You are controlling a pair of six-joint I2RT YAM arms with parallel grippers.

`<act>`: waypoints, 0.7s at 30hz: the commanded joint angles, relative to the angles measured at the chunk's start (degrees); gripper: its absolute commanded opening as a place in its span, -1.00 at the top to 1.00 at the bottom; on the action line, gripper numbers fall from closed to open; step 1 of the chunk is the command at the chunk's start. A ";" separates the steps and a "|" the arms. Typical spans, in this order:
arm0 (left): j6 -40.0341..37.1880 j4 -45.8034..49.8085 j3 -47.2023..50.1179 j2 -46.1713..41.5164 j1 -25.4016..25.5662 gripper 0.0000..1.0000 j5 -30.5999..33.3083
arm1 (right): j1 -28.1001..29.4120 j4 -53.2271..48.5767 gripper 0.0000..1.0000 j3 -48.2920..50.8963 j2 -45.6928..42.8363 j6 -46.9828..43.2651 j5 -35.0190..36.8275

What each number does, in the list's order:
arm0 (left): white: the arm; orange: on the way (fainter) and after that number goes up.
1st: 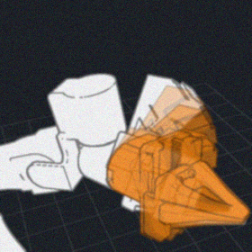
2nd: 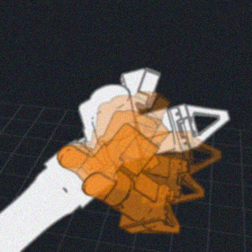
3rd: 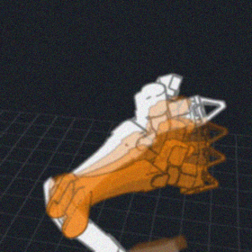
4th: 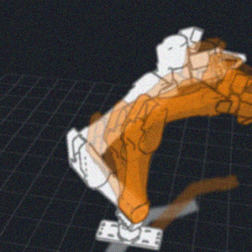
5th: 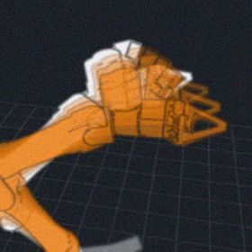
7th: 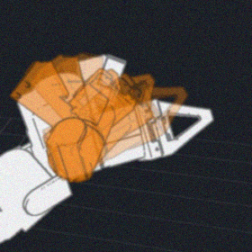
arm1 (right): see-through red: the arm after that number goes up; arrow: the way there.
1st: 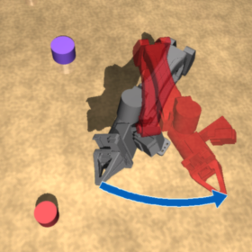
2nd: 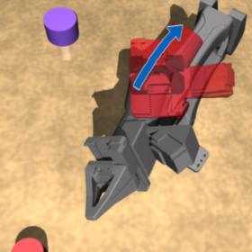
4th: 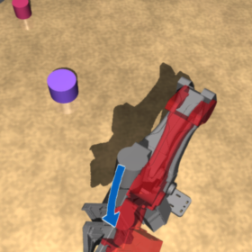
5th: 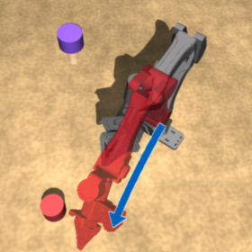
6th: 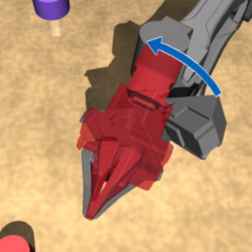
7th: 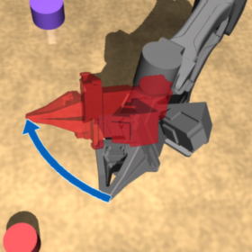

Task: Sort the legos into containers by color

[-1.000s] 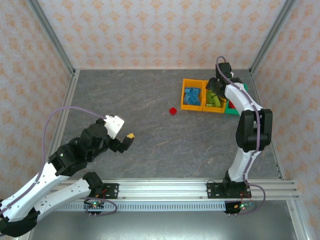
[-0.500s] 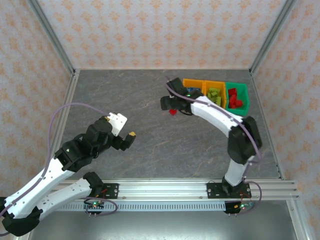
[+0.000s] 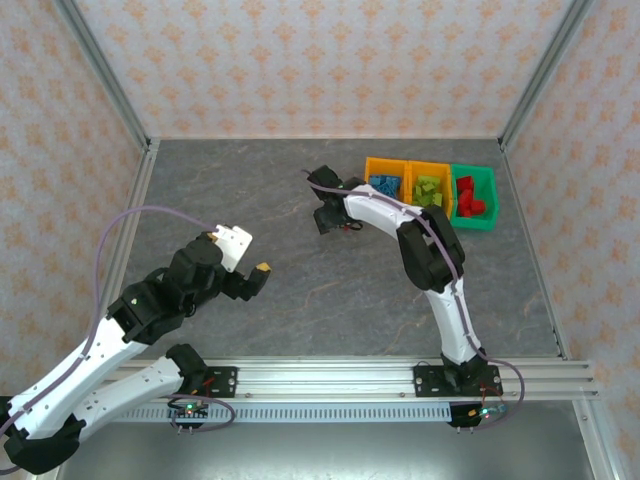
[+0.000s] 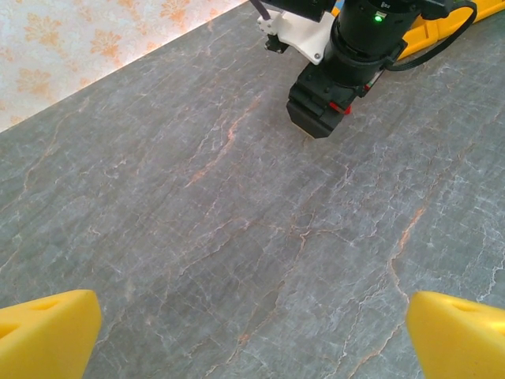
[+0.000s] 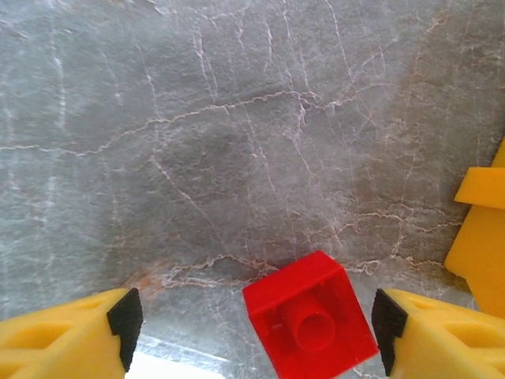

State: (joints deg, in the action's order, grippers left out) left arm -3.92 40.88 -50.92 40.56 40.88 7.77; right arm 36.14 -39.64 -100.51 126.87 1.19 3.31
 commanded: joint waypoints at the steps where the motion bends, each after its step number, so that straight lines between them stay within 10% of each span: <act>1: 1.01 -0.27 -0.24 0.20 -0.35 -1.00 0.29 | -1.24 -1.88 -0.59 -0.81 0.30 -0.49 0.28; 21: 0.61 0.10 -0.40 -0.38 -0.71 -1.00 -1.26 | -2.95 6.18 0.50 15.05 -12.88 7.20 -10.93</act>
State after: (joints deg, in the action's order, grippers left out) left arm -3.95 40.88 -50.92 40.77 40.82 7.51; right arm 33.21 -36.10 -88.97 120.60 5.98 -7.35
